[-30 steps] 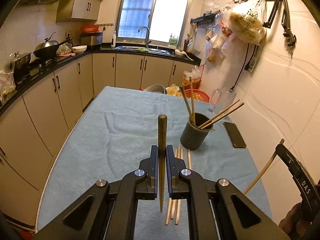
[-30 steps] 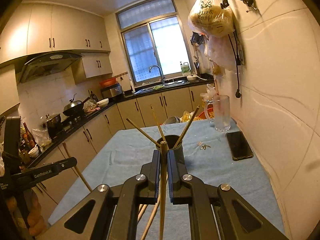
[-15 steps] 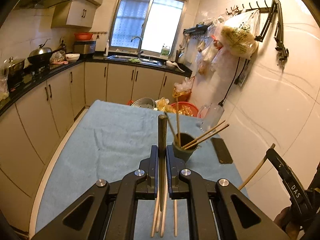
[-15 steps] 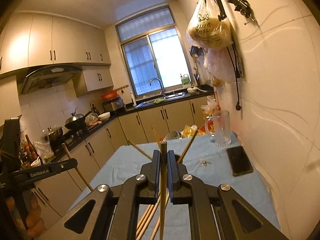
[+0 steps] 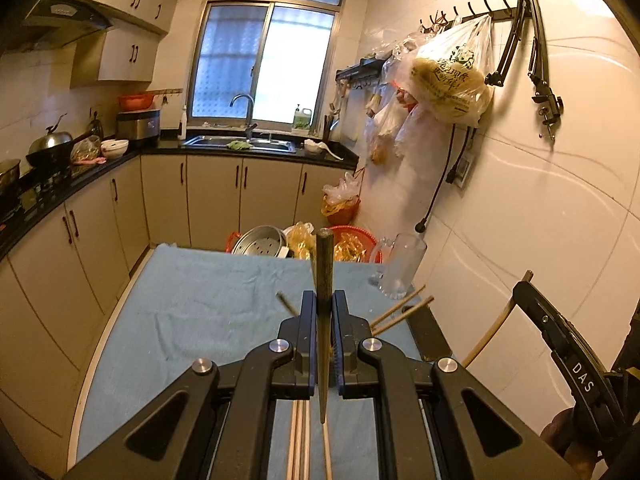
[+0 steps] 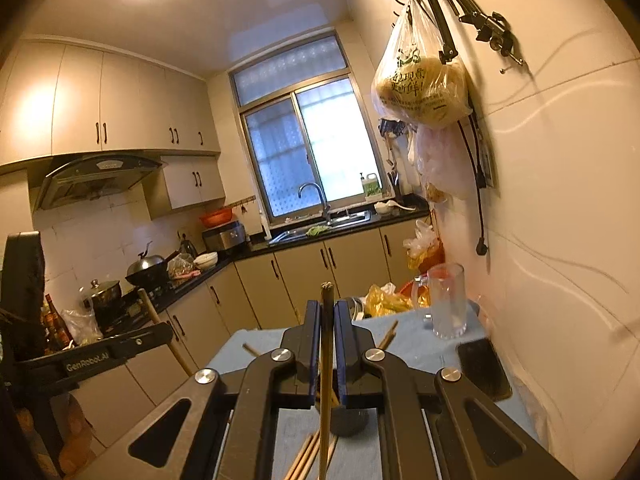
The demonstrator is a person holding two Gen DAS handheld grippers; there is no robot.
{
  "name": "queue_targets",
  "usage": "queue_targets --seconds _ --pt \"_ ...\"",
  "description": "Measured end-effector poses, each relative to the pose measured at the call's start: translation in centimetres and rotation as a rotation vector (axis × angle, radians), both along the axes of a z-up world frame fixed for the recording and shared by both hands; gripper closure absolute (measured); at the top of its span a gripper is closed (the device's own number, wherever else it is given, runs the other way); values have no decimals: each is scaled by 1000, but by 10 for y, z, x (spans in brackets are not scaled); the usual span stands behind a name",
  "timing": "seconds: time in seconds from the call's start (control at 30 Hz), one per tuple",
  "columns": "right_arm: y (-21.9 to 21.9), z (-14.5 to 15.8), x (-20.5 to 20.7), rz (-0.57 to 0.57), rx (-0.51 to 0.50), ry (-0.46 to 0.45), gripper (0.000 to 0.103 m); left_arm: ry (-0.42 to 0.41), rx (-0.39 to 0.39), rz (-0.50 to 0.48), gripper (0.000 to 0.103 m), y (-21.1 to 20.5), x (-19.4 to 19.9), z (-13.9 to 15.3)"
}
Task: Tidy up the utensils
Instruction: 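Carry the upright chopstick with the left gripper over the grey cup, then lower the chopstick into the grey cup and open the left gripper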
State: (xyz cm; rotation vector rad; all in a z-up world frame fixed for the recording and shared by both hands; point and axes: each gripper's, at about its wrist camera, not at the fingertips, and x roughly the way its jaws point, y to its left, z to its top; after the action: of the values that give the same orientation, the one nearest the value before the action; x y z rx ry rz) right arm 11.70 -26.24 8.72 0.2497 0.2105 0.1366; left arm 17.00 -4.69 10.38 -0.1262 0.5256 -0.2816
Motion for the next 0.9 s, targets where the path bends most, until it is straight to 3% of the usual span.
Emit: queue_targets --seconds 0.47,0.9 --pt "-7 16 53 -18 24 -34 95 -14 -37 -1 95 -8 53 14" --pt "-4 19 90 -70 19 -84 95 -40 -36 11 95 -21 86 5"
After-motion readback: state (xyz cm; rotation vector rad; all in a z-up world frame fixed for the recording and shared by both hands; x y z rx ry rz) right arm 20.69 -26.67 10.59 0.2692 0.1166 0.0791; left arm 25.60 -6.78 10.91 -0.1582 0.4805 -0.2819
